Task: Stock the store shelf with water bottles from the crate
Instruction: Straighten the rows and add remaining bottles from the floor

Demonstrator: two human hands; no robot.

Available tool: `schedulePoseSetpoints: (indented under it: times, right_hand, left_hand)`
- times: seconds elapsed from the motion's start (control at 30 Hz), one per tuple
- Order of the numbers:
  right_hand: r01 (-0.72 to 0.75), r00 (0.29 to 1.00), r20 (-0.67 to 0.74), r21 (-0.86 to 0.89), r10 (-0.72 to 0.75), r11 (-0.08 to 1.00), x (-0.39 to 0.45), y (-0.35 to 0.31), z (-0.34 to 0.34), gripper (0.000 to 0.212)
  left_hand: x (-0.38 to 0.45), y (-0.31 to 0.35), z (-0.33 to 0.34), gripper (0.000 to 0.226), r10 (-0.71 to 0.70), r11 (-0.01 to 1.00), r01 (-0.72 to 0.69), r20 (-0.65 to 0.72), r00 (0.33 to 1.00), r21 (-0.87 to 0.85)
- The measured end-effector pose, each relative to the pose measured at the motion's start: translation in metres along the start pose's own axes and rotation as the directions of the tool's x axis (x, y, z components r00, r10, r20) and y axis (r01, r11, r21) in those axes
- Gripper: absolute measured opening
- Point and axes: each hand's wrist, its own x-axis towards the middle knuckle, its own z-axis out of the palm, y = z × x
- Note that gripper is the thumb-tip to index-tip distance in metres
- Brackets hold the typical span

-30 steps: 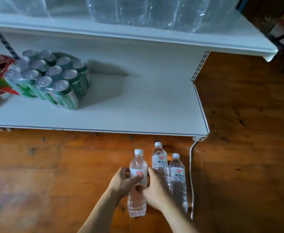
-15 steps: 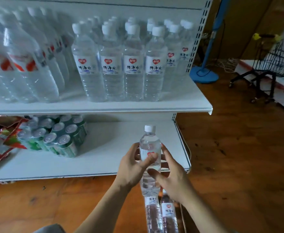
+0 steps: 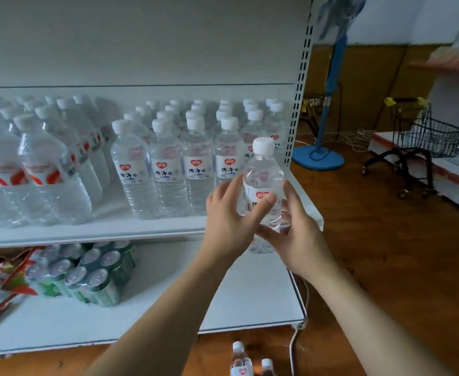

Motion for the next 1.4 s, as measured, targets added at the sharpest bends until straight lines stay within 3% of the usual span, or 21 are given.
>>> schedulePoseSetpoints:
  times: [0.07,0.17,0.37,0.67,0.87,1.0,1.1,1.17,1.23,1.3,1.4]
  right_hand:
    - [0.008,0.999,-0.033,0.038,-0.007,0.999,0.019,0.007,-0.002,0.097]
    - [0.005,0.999,-0.041,0.073,-0.002,0.997,0.046,0.018,0.0,0.097]
    - [0.03,0.999,-0.034,0.013,-0.03,0.999,0.075,0.028,0.013,0.089]
    - [0.042,0.999,-0.003,-0.123,-0.043,0.992,0.093,0.042,0.021,0.087]
    - [-0.014,1.0,0.005,-0.188,0.015,0.982,0.089,0.051,0.023,0.079]
    - [-0.057,0.986,-0.168,-0.258,0.014,0.965,0.067,0.053,0.025,0.066]
    - [0.117,0.902,-0.369,-0.294,-0.226,0.949,0.036,0.052,0.029,0.04]
    - [0.167,0.885,-0.375,-0.299,-0.277,0.94,0.01,0.059,0.037,0.032]
    - [0.122,0.939,-0.279,-0.274,-0.201,0.954,-0.021,0.072,0.051,0.032]
    - [-0.008,0.992,-0.123,-0.286,-0.028,0.958,-0.055,0.092,0.072,0.036]
    - [-0.216,0.952,0.119,-0.387,0.281,0.896,-0.103,0.127,0.104,0.047]
  left_hand:
    - [0.014,0.001,0.003,0.071,0.004,0.992,0.0,-0.03,1.0,0.123]
    - [0.023,0.001,0.009,0.063,-0.045,0.98,0.049,-0.026,0.999,0.194]
    - [0.026,-0.009,0.014,0.058,-0.049,0.944,0.059,-0.039,0.998,0.326]
    - [0.029,-0.027,0.012,0.063,-0.024,0.965,0.033,-0.037,0.999,0.261]
    - [0.02,-0.027,0.011,0.061,-0.093,0.97,0.094,-0.015,0.996,0.224]
    - [0.007,-0.028,0.01,0.035,-0.14,0.976,0.155,-0.105,0.984,0.153]
    - [-0.012,-0.034,0.012,0.013,-0.163,0.984,0.172,-0.151,0.975,0.051]
    - [-0.029,-0.043,0.018,0.011,-0.182,0.982,0.186,-0.137,0.974,0.017]
    - [-0.051,-0.061,0.026,0.012,-0.234,0.972,0.235,-0.094,0.968,0.007]
    - [-0.076,-0.087,0.035,0.013,-0.313,0.949,0.314,-0.036,0.949,0.033]
    - [-0.116,-0.132,0.049,0.018,-0.486,0.874,0.484,0.096,0.869,0.043]
